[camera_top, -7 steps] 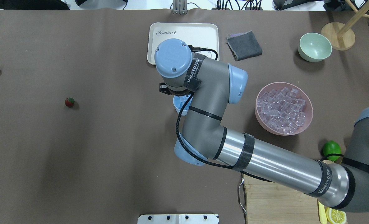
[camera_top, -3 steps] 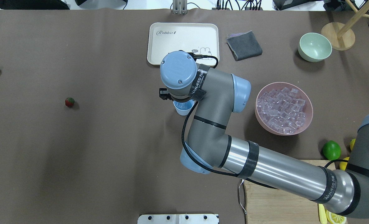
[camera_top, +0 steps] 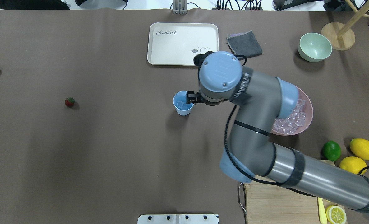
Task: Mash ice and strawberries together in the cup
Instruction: 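Withdraw the right arm toward rest while the left arm reaches out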
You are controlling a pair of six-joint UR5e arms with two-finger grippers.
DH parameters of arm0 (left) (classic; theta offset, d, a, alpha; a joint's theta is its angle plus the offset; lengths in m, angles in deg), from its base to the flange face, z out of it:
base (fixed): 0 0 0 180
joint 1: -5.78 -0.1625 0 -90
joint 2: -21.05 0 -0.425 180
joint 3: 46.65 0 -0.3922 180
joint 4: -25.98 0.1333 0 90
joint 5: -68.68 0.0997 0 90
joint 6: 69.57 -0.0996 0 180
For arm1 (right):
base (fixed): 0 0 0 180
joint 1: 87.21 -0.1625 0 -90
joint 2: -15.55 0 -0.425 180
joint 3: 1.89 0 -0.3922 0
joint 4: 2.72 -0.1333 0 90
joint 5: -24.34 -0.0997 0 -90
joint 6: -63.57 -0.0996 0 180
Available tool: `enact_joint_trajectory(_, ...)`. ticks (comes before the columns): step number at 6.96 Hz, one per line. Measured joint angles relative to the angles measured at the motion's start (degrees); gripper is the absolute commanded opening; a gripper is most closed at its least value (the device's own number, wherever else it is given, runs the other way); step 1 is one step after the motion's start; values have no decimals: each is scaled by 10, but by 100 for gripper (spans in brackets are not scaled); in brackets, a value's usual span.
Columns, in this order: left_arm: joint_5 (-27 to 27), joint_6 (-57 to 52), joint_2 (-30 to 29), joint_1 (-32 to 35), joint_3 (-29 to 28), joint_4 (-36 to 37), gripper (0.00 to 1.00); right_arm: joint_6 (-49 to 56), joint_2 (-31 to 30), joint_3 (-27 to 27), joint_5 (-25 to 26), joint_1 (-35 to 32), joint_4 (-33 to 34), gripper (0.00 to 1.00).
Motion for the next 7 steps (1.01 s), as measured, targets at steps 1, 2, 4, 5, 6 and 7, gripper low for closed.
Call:
enact_joint_trajectory(1,1,31,-12,-26,0,-1,98,37,-46,-44,-18,-24,5,99)
enact_joint_trajectory(2,6,71,-25,-59,1,-3,98,65,-75,-65,-46,-54,6,99)
enact_joint_trajectory(4,59,134,-52,-150,1,-7,98,141,-127,-88,-93,-114,5,99)
enact_joint_trajectory(5,77,159,-62,-195,0,-15,98,196,-157,-95,-119,-148,3,99)
enact_joint_trajectory(6,96,188,-75,-238,-1,-24,98,254,-183,-97,-141,-182,3,99)
enact_joint_trajectory(7,123,213,-91,-282,-1,-30,98,304,-201,-96,-161,-213,2,99)
